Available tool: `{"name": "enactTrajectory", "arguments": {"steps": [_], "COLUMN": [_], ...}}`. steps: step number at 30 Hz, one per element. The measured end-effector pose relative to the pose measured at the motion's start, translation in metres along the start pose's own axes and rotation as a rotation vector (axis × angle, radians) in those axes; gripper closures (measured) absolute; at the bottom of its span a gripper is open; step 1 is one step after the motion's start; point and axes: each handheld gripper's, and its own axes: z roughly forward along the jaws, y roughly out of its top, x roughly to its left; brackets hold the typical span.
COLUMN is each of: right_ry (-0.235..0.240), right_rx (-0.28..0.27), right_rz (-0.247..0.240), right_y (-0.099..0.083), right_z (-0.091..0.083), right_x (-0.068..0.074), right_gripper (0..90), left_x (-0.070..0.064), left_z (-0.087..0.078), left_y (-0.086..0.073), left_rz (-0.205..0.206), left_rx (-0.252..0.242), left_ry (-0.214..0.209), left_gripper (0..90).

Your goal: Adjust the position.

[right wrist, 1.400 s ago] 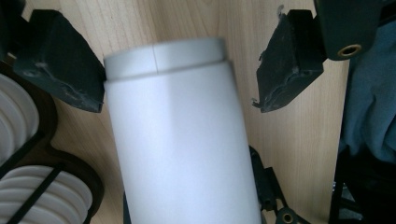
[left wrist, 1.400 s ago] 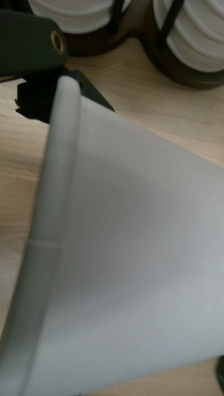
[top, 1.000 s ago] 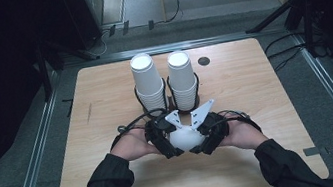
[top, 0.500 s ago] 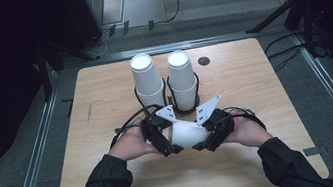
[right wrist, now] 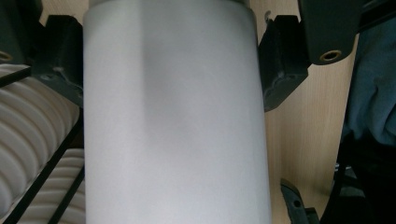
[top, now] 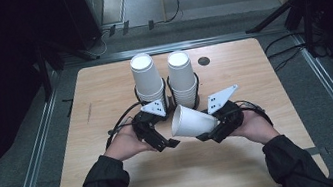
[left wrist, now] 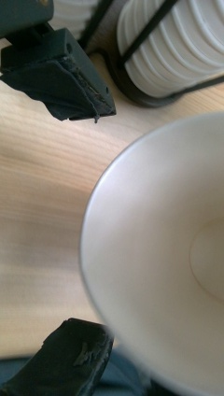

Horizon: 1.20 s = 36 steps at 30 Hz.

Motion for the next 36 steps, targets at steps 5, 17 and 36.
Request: {"name": "enactTrajectory", "arguments": {"steps": [5, 17, 36], "right_ry": [0.003, 0.048, 0.093], "right_rx": [-0.039, -0.082, -0.082], "right_rz": [0.015, 0.012, 0.014], "right_y": [0.0, 0.005, 0.011], "right_z": [-0.005, 0.002, 0.014], "right_x": [-0.002, 0.002, 0.006], "right_gripper": [23.0, 23.0, 22.9], "left_x": [0.0, -0.003, -0.003], "left_z": [-0.002, -0.004, -0.013], "left_y": [-0.001, 0.007, 0.009], "left_rz": [-0.028, -0.073, -0.14], "left_rx": [-0.018, -0.158, -0.206], "left_ry": [-0.014, -0.05, -0.103], "left_gripper": [0.0, 0.0, 15.8]}}
